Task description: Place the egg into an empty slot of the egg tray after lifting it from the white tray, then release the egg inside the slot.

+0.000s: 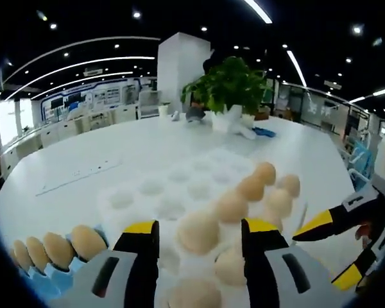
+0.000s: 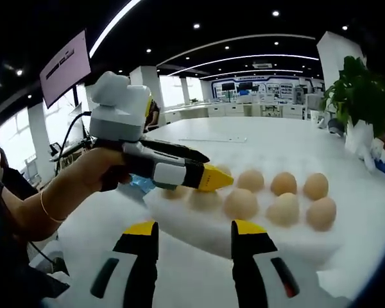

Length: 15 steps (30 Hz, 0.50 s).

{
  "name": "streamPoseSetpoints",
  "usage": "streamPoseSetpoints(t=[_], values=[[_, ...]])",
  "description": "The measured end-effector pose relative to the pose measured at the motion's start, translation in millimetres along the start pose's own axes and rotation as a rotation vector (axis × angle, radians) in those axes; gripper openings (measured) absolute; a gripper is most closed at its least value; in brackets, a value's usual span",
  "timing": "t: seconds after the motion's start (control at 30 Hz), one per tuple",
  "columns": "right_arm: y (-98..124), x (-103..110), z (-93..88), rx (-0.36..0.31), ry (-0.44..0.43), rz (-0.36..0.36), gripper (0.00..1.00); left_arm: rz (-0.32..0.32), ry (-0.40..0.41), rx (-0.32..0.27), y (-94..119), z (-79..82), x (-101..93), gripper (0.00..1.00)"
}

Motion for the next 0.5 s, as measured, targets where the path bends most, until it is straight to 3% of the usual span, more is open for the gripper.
streamPoseSetpoints(t=[0.2, 0.33, 0.5], values=[[1, -1, -0.2, 0.001, -0.002, -0.008, 0.47, 0.019, 0.035, 0.021, -4, -0.6, -0.7, 0.42], [0, -2, -0.3, 0.004, -0.006, -0.009, 0.47, 0.039, 0.092, 0.077, -9, 0.1, -1.7, 0.36], [1, -4, -0.2, -0.010, -0.018, -0.009, 0.48, 0.096, 0.052, 0.104, -13, 2.9, -5.7, 0.32]])
Point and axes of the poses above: the point that each gripper's makers call its tool centre point, and the gripper's own axes: y roughly backward along the fingers, x roughly to its left, z roughly out of its top, the point moved 9 cm from there along y, roughly backward along the fingers, and after that the axes turned 13 degrees about y, right-handed, at the moved point
